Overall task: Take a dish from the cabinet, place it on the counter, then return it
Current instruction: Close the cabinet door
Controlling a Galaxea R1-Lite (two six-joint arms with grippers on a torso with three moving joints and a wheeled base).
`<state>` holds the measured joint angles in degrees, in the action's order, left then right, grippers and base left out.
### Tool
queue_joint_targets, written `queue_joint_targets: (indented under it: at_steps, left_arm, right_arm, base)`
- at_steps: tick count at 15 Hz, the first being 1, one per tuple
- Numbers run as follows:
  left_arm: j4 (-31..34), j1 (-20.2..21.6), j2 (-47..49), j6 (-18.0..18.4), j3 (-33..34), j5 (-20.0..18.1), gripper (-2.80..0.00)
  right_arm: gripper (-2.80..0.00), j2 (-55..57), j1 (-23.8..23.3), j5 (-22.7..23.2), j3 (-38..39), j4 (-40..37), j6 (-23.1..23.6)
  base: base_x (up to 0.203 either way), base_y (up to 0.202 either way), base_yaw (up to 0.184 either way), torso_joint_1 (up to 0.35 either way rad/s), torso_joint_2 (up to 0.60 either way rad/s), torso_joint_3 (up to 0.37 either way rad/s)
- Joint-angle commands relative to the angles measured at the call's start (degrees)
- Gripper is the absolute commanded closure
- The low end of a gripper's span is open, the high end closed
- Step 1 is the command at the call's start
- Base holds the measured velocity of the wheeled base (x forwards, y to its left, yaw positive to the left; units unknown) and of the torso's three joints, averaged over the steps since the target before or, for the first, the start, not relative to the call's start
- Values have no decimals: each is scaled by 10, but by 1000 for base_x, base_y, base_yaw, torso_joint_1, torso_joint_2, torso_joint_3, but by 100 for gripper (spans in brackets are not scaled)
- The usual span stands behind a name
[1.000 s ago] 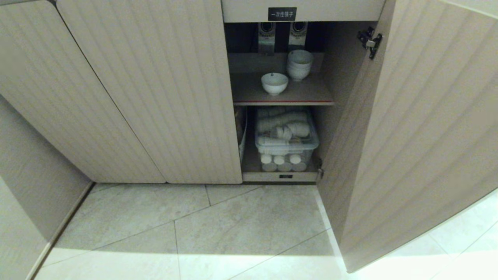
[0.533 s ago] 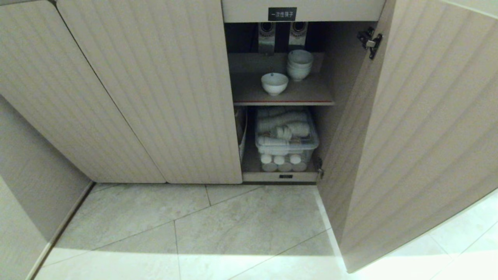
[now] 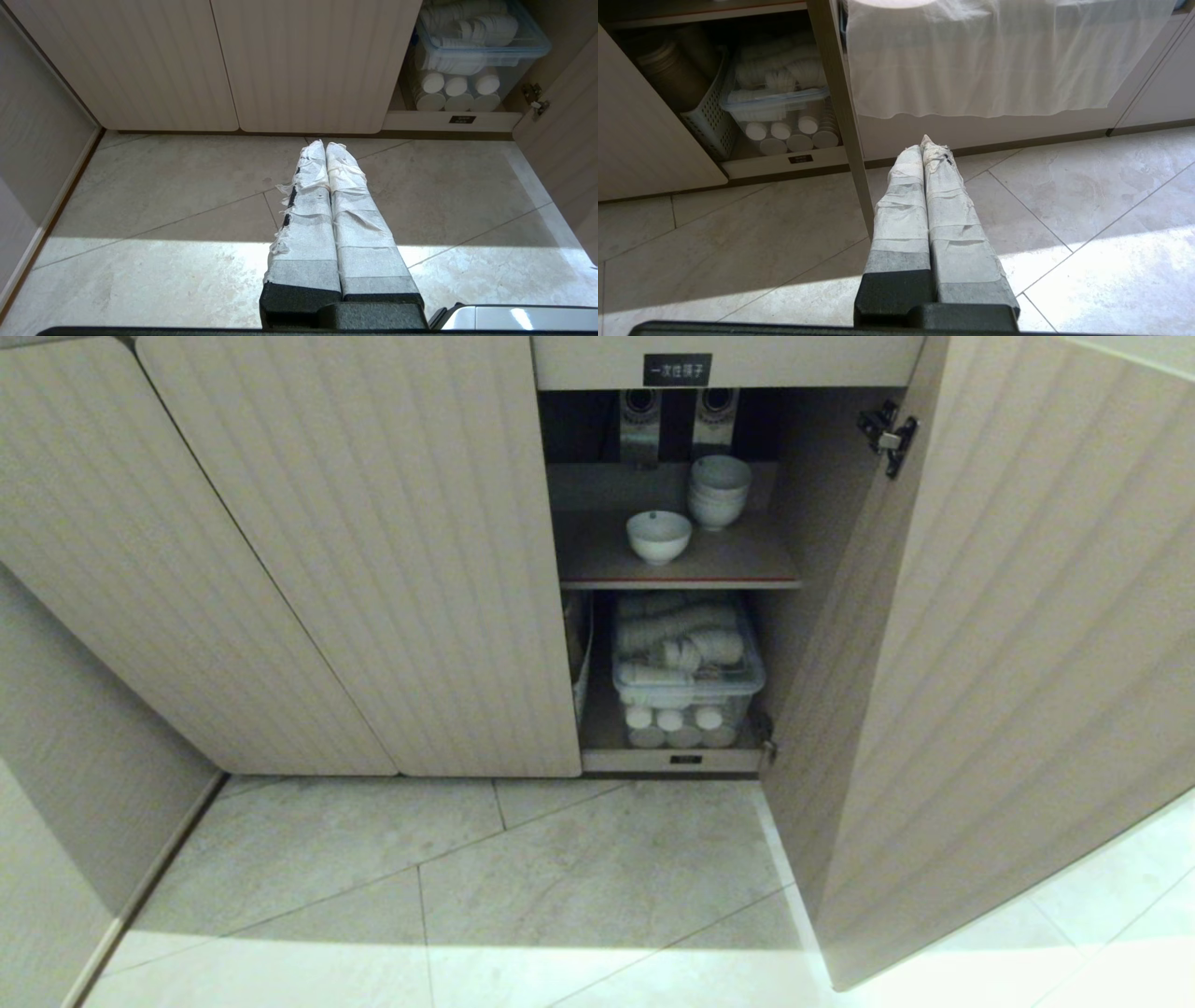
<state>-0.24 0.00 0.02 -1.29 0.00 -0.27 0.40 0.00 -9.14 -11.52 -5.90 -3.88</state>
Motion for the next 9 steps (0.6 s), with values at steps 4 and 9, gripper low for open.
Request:
queue_joint_targets:
  at_steps: [4, 9]
  left_arm:
    - [0, 0, 0, 0, 0, 0, 0]
    - [0, 0, 0, 0, 0, 0, 0]
  right_arm:
    - [0, 87, 1, -1, -59, 2, 1]
    - [0, 251, 1, -2, -72, 169, 11]
  base:
    - [0, 0, 0, 0, 0, 0]
    - [0, 0, 0, 0, 0, 0]
